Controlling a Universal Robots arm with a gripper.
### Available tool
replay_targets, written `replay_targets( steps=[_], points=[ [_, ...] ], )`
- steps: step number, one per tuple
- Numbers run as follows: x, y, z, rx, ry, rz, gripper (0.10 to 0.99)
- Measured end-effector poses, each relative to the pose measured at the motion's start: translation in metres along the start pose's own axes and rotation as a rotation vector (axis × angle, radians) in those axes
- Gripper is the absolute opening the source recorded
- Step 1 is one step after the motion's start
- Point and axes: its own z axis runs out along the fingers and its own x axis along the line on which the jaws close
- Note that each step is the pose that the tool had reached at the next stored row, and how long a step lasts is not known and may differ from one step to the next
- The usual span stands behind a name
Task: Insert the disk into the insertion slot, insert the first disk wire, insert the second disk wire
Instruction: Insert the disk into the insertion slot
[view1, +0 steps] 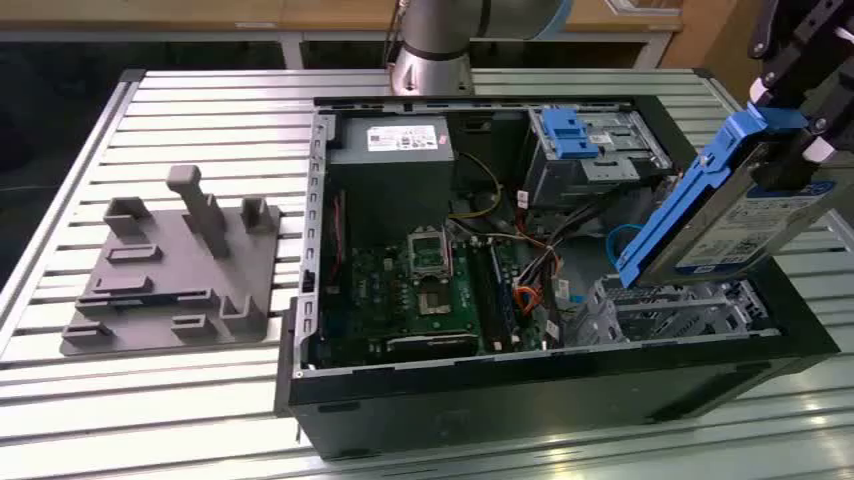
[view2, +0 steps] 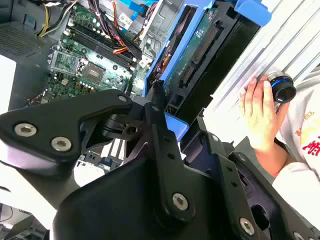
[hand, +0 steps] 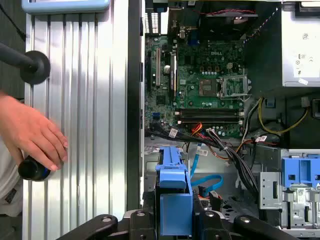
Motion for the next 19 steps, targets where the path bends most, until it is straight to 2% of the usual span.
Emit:
replay_targets(
  steps=[13,16,19],
  points=[
    [0.0,0.0,-0.0002,0.0,-0.0013,0.0,0.361],
    [0.0001,0.0,0.0,0.0,-0.012,0.0,0.361],
    [0.0003,0.0,0.0,-0.001,-0.0349,-0.001,0.361]
  ],
)
